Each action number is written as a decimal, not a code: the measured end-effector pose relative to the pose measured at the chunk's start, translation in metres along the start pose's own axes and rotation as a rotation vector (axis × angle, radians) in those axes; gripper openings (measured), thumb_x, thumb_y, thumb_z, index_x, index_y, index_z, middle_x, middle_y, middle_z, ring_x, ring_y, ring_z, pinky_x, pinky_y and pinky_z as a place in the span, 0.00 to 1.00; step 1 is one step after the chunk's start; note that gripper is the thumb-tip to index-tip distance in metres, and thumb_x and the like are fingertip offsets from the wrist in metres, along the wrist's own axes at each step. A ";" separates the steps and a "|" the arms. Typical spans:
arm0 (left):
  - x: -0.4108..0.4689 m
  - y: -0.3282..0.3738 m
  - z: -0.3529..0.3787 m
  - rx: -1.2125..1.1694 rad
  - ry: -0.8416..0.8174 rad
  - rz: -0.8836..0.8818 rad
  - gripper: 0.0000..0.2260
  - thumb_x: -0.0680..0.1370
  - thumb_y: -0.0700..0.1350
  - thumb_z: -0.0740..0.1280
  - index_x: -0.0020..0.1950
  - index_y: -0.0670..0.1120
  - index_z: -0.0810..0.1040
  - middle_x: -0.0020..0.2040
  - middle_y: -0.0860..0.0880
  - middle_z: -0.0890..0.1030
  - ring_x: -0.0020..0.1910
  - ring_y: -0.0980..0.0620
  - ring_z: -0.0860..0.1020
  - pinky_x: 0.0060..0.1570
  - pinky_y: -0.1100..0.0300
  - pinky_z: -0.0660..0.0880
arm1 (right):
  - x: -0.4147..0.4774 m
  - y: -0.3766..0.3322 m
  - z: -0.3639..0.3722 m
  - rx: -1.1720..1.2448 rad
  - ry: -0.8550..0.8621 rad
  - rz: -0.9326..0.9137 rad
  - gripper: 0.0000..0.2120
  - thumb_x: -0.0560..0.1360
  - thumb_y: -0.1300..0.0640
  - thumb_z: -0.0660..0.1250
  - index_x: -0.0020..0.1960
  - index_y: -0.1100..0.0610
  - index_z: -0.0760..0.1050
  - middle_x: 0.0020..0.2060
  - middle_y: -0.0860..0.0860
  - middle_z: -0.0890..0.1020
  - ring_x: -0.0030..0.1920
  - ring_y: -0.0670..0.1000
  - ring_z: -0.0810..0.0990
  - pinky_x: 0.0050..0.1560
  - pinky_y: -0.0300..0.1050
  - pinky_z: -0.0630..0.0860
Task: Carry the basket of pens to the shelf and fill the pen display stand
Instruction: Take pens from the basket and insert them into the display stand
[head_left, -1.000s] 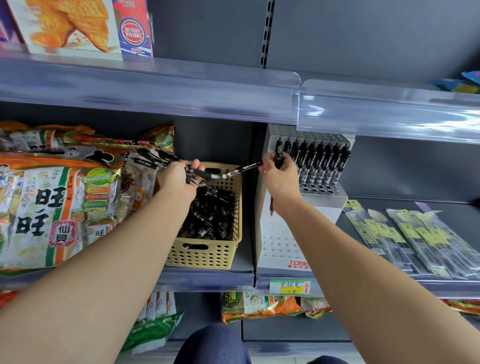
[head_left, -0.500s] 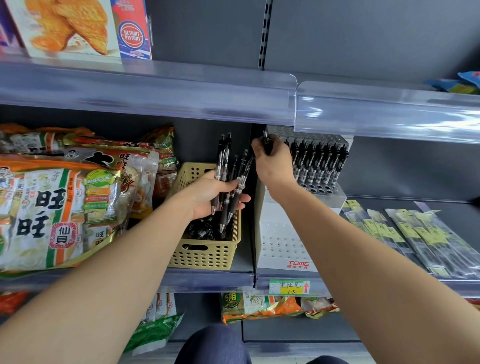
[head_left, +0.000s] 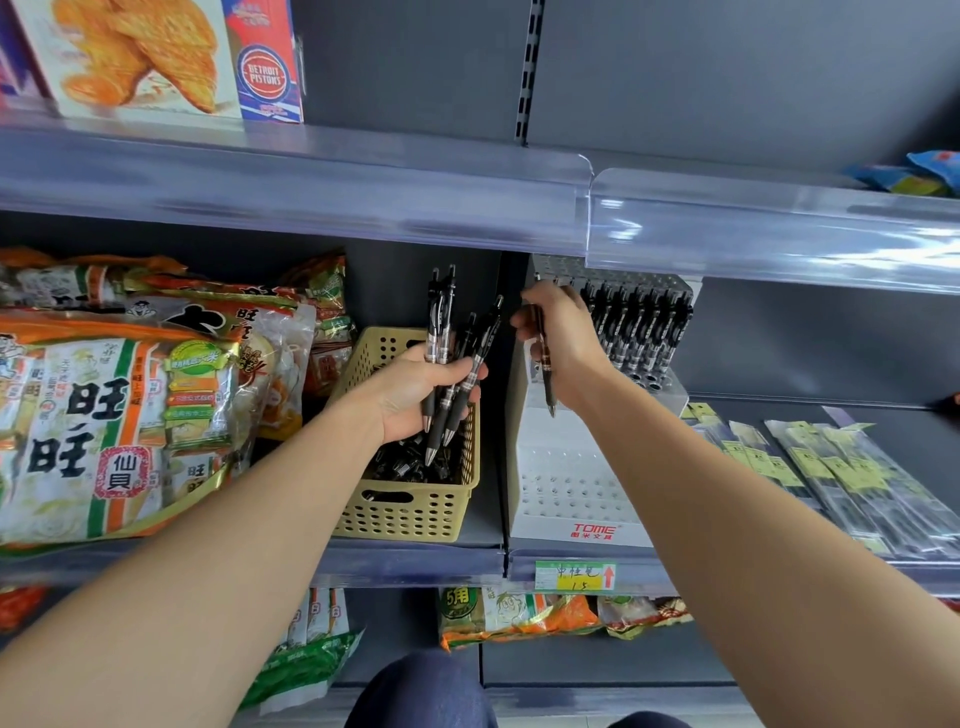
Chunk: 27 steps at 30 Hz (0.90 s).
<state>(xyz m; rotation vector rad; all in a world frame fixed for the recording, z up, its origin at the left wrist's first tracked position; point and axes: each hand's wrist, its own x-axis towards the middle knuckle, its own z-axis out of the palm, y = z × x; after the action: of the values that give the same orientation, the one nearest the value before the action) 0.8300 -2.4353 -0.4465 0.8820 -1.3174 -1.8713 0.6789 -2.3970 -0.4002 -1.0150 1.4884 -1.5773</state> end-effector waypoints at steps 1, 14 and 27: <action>0.000 0.000 0.000 0.005 0.019 -0.006 0.05 0.78 0.36 0.65 0.53 0.40 0.74 0.39 0.46 0.82 0.33 0.50 0.79 0.29 0.57 0.76 | 0.000 0.000 -0.004 0.025 -0.009 0.024 0.07 0.77 0.57 0.57 0.54 0.59 0.67 0.36 0.52 0.77 0.33 0.48 0.71 0.33 0.41 0.64; 0.008 -0.004 0.021 0.022 0.104 0.018 0.02 0.79 0.38 0.64 0.50 0.41 0.76 0.40 0.45 0.81 0.36 0.49 0.77 0.32 0.56 0.76 | -0.004 -0.019 -0.057 -0.017 0.131 -0.167 0.06 0.74 0.63 0.70 0.51 0.59 0.78 0.39 0.44 0.81 0.39 0.39 0.78 0.34 0.26 0.72; 0.014 -0.006 0.040 0.042 0.100 0.007 0.04 0.79 0.39 0.64 0.47 0.41 0.78 0.35 0.45 0.80 0.34 0.48 0.76 0.34 0.57 0.74 | 0.008 -0.023 -0.065 -0.145 0.251 -0.233 0.10 0.68 0.62 0.76 0.47 0.62 0.81 0.40 0.51 0.84 0.42 0.50 0.82 0.55 0.54 0.79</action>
<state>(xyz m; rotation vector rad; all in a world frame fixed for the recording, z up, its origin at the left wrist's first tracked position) 0.7883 -2.4258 -0.4440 0.9786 -1.3015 -1.7761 0.6171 -2.3752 -0.3780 -1.1391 1.7258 -1.8363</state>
